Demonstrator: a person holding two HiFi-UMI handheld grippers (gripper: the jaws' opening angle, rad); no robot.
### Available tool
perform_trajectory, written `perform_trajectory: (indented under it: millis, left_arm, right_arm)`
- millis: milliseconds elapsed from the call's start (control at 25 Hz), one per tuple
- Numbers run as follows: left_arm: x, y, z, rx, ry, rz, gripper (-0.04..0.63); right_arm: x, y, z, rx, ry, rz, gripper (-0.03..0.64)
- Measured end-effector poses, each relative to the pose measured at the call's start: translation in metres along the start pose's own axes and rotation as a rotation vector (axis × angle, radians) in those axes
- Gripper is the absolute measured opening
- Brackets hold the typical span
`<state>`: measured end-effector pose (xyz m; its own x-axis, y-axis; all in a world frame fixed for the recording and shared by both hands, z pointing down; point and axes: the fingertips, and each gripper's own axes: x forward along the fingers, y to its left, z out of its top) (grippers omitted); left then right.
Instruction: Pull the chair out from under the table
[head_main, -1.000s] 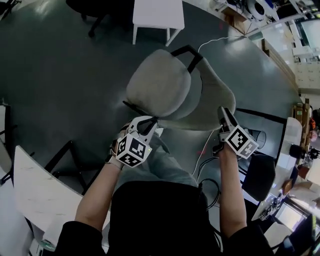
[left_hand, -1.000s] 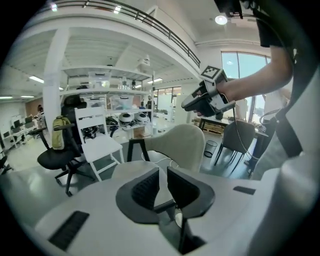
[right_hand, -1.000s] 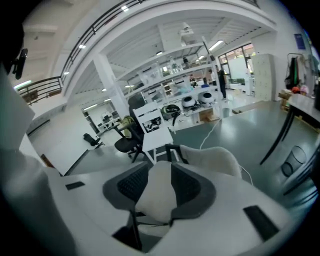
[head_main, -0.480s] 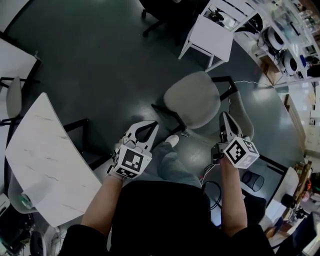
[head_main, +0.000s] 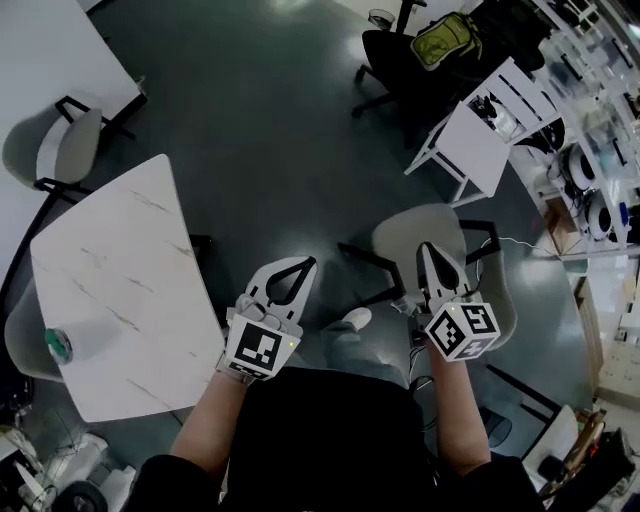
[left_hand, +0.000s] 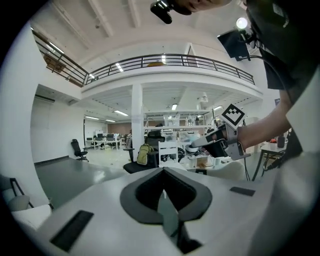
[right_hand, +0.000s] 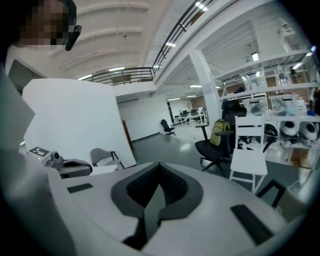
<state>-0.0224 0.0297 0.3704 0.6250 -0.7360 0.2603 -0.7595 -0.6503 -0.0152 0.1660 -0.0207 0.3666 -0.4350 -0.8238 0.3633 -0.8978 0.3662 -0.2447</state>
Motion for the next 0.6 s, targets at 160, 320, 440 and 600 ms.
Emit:
perform_trajectory:
  millis: [160,320,440,600]
  left_arm:
    - [-0.031,0.028,0.016,0.013,-0.052,0.062,0.006]
    - [-0.062,0.058,0.031,0.019,-0.092,0.12,0.005]
    - [-0.082,0.081,0.049,0.009,-0.121,0.187,0.005]
    - [-0.116,0.101,0.068,-0.007,-0.147,0.255,0.005]
  right_arm:
    - [0.024,0.055,0.019,-0.094,-0.038,0.102,0.012]
    - [0.046,0.105,0.036,-0.14,-0.082,0.196,0.012]
    - [0.063,0.138,0.054,-0.179,-0.102,0.283,0.012]
    - [0.068,0.187,0.07,-0.226,-0.123,0.383,0.012]
